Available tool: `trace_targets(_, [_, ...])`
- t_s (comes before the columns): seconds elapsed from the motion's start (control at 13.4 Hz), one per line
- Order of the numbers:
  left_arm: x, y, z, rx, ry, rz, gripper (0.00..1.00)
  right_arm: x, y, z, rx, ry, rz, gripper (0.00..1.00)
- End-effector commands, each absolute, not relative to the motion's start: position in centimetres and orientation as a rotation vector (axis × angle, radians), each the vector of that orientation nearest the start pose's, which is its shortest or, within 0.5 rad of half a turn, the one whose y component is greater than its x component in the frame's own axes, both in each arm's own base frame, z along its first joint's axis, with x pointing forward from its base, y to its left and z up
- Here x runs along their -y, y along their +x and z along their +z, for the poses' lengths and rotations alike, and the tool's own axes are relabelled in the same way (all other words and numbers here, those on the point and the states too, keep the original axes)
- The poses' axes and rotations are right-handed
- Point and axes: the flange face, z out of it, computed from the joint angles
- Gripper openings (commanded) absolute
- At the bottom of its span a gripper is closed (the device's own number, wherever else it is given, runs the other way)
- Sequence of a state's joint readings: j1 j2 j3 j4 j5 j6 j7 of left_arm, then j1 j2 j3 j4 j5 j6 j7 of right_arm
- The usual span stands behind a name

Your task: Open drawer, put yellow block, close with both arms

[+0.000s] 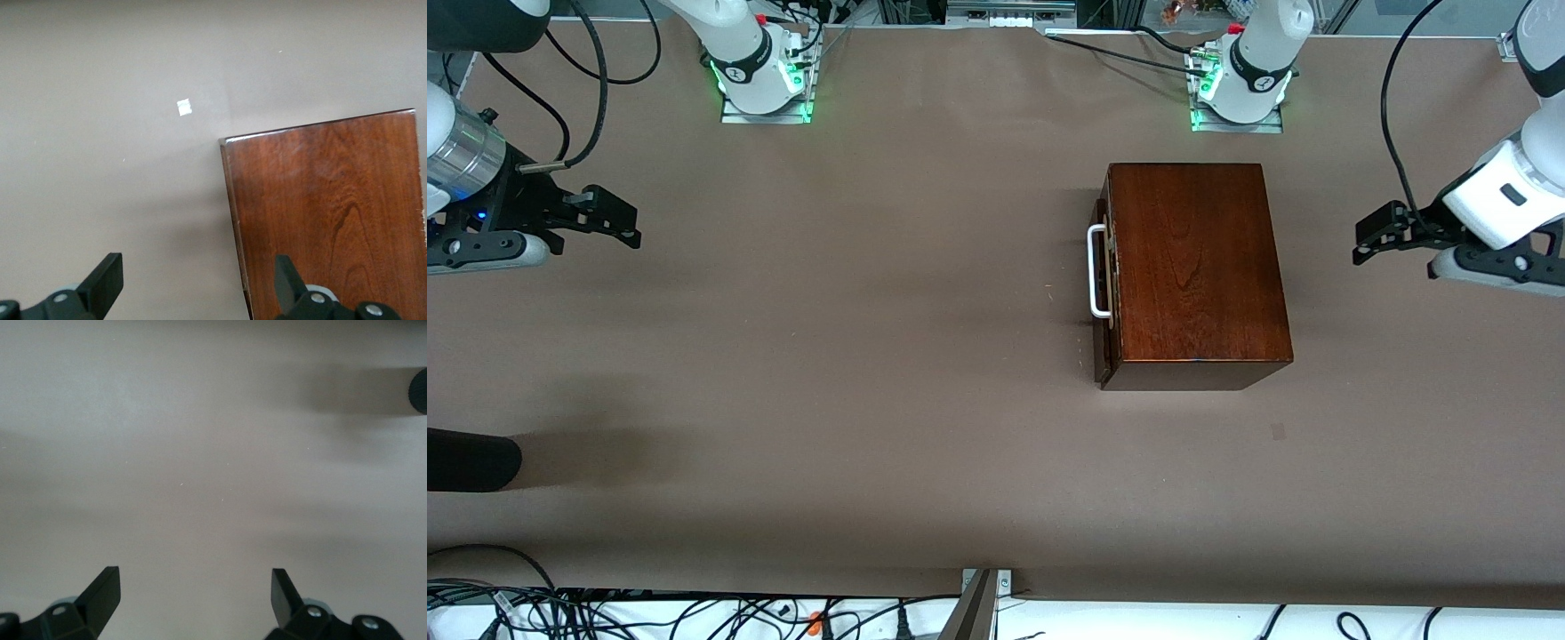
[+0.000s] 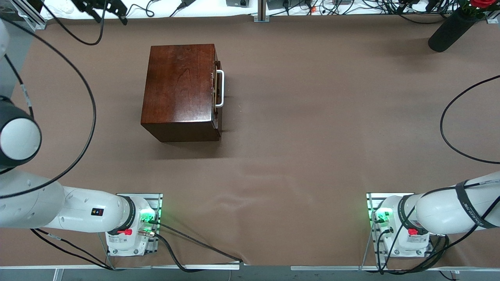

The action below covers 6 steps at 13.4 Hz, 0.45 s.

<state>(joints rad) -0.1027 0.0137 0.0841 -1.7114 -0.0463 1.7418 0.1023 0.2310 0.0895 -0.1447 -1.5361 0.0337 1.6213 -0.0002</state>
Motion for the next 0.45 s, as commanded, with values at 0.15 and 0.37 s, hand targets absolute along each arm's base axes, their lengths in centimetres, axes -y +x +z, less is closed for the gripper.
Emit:
trace_targets(0.15, [1.61,55.47,57.27,-0.158,-3.155,-0.076,1.00,-5.81,58.46,59.97,0.114,-3.099,0.001,1.00])
trace_targets(0.37, [1.60,55.32,57.32,-0.155,-3.156,-0.061,1.00,-5.80,58.48,59.98,0.114,-3.101,-0.001,1.00])
